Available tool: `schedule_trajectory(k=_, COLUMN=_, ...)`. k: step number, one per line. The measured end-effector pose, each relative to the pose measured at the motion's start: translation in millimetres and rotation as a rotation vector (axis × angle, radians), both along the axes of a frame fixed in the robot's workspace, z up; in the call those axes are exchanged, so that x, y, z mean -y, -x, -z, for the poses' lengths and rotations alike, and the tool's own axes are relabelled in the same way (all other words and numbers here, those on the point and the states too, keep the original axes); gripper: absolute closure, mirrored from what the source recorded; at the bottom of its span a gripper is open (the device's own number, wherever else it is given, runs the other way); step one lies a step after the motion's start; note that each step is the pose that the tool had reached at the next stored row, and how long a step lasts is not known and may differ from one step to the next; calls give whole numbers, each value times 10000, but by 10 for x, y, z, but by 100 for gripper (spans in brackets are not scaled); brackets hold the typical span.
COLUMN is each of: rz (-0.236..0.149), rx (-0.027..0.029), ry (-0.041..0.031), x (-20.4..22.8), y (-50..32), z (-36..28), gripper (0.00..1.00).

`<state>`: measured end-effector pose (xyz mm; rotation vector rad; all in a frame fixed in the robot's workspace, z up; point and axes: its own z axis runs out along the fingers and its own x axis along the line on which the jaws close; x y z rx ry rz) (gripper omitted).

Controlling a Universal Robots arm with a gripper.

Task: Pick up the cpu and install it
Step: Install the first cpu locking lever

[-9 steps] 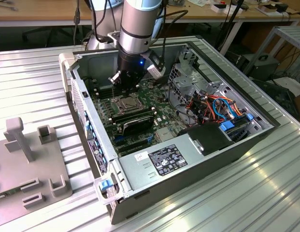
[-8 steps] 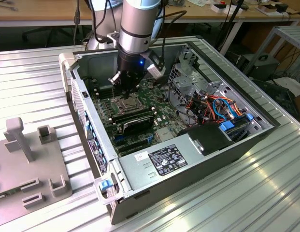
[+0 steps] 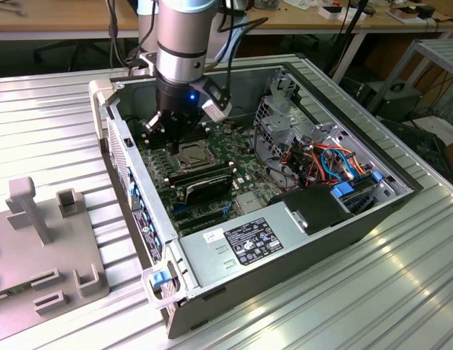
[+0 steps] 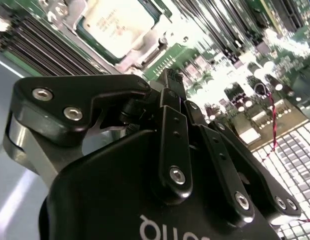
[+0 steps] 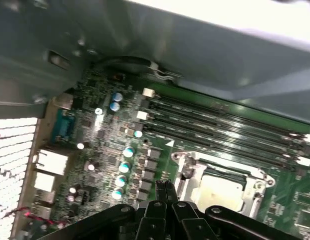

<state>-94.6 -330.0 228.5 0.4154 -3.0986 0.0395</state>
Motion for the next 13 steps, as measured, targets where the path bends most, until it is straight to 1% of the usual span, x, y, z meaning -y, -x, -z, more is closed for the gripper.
schedule_trajectory(k=4, rz=0, rx=59, ry=-2, x=-3, y=28, z=0, gripper=89)
schedule_trajectory(k=6, rz=-1, rx=107, ry=-12, x=-3, y=31, z=0, gripper=89)
schedule_trajectory(k=7, rz=-2, rx=123, ry=-12, x=-3, y=31, z=-3, gripper=89)
schedule_trajectory(k=10, rz=1, rx=172, ry=-13, x=-4, y=32, z=-33, gripper=89)
schedule_trajectory(k=12, rz=1, rx=266, ry=-13, x=-9, y=32, z=-95, gripper=89)
schedule_trajectory(k=13, rz=2, rx=299, ry=-11, x=-11, y=32, z=-111, gripper=89)
